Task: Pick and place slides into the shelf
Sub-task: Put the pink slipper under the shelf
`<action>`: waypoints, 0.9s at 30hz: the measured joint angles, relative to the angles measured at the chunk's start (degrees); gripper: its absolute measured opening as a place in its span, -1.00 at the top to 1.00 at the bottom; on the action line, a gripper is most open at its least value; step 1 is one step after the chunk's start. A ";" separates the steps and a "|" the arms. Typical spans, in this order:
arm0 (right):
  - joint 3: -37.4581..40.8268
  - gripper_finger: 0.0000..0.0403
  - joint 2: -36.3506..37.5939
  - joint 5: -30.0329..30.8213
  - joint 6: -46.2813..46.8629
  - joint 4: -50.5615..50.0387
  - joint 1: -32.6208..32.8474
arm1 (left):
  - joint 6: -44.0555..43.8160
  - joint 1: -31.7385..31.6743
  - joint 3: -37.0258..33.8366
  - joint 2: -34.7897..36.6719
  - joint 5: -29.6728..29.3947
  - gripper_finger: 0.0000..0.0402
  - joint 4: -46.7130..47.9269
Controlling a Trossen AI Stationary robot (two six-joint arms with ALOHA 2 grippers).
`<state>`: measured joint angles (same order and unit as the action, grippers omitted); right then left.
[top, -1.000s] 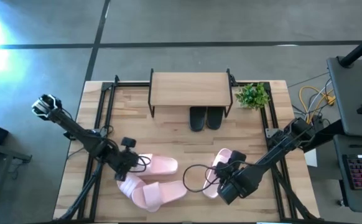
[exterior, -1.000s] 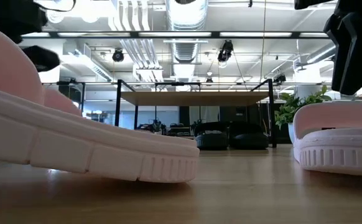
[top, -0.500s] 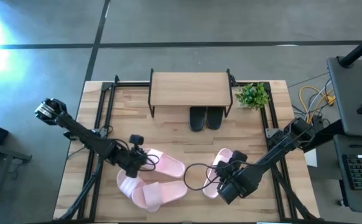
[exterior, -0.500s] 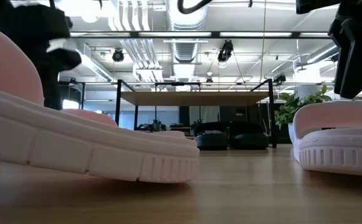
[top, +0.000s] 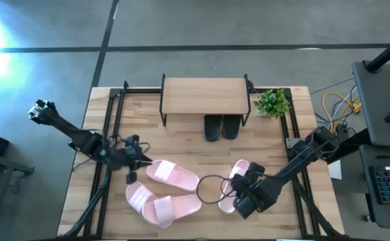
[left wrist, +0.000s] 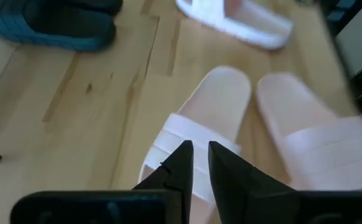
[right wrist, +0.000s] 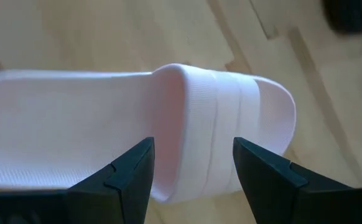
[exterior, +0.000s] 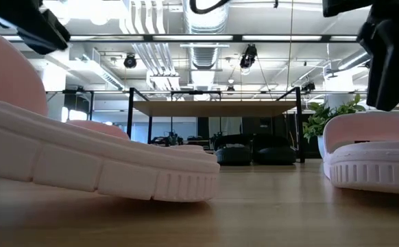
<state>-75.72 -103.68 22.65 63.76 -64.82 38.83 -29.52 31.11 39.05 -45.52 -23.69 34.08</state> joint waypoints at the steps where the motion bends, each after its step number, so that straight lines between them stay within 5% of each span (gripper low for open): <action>1: 0.01 -0.04 0.00 0.01 -2.54 0.03 0.00 | -0.09 0.00 0.00 1.18 0.32 0.82 -0.06; 11: 1.63 -0.04 -0.04 1.87 -7.40 1.73 -1.10 | -8.44 0.02 -3.44 3.92 9.40 0.82 5.58; 27: 3.66 -0.04 -0.63 1.44 -8.76 3.79 -1.86 | -6.95 0.06 -7.45 -15.32 21.76 0.82 -11.58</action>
<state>-72.06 -104.31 24.10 55.00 -61.04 36.97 -36.47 31.18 31.60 -60.84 -1.93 22.50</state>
